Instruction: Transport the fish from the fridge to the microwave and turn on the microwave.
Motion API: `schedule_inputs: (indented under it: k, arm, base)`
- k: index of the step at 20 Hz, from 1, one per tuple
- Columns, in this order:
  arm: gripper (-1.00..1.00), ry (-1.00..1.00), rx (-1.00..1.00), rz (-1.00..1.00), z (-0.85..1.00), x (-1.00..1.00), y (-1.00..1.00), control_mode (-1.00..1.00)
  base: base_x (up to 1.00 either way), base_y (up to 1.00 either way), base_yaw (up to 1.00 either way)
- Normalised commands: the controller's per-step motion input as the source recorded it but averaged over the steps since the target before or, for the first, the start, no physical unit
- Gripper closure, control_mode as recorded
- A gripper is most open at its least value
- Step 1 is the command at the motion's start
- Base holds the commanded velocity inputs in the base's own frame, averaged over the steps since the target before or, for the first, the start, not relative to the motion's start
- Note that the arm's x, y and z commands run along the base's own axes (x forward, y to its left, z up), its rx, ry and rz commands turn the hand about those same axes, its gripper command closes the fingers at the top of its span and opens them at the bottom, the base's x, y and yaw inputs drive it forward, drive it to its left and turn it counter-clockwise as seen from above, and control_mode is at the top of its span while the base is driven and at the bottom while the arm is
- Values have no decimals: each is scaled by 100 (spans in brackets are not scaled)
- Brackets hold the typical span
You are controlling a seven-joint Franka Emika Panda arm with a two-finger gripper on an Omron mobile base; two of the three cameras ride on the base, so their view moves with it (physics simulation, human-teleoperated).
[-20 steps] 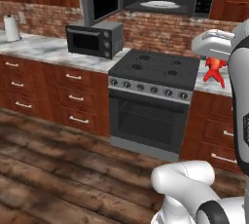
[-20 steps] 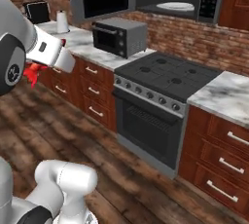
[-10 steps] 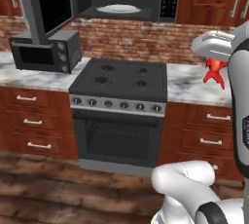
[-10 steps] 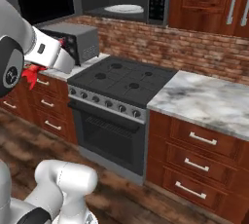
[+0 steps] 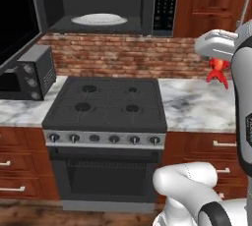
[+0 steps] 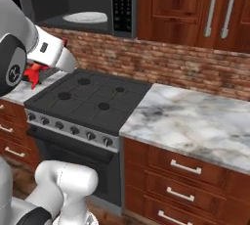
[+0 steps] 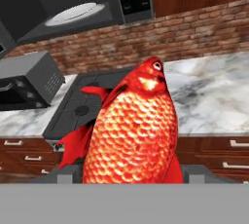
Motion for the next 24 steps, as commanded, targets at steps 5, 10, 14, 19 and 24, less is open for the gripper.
schedule_inputs:
  k: [5,10,14,19,24]
  arm:
    - [100,0,0,0,0,0,0,100]
    - [100,0,0,0,0,0,0,100]
    - [100,0,0,0,0,0,0,100]
    - [100,0,0,0,0,0,0,100]
    - [100,0,0,0,0,0,0,100]
  base:
    - [44,50,-15]
    - [11,66,-12]
    - [18,54,-13]
    - [27,40,-14]
    - [37,16,-15]
